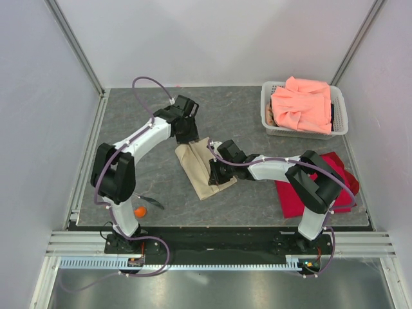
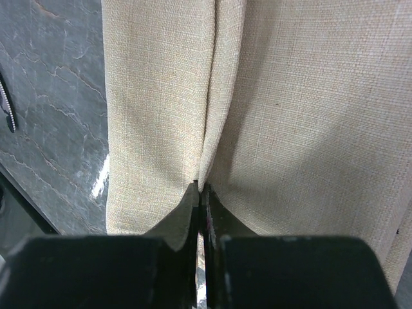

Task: Fold the napkin into a case and place the utensils inside
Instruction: Fold the 2/3-rectangle-folded napkin at the center of the board.

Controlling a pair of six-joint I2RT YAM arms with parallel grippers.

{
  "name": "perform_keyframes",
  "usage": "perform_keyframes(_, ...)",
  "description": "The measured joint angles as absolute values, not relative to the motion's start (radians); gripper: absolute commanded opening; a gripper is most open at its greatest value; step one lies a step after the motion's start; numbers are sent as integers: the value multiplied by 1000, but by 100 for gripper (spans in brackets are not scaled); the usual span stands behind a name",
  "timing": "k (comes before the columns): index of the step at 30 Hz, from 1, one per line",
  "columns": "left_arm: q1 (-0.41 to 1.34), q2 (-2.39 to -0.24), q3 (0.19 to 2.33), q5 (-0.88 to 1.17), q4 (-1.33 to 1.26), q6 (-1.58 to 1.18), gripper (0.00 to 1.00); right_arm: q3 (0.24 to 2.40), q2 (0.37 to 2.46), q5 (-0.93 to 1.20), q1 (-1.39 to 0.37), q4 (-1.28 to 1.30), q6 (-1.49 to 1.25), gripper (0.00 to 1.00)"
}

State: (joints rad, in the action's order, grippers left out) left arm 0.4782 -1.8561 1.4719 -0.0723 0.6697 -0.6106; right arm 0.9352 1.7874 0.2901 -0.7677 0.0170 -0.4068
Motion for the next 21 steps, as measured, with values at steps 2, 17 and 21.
perform_keyframes(2, 464, -1817, 1463, -60, 657, -609, 35, 935, 1787, 290, -767, 16, -408, 14)
perform_keyframes(17, 355, -1882, 1427, 35, 602, -587, 8, 935, 1781, 295, -756, 6, -416, 42)
perform_keyframes(21, 355, -1923, 1427, 73, 571, -587, 8, 936, 1776, 295, -755, 8, -416, 47)
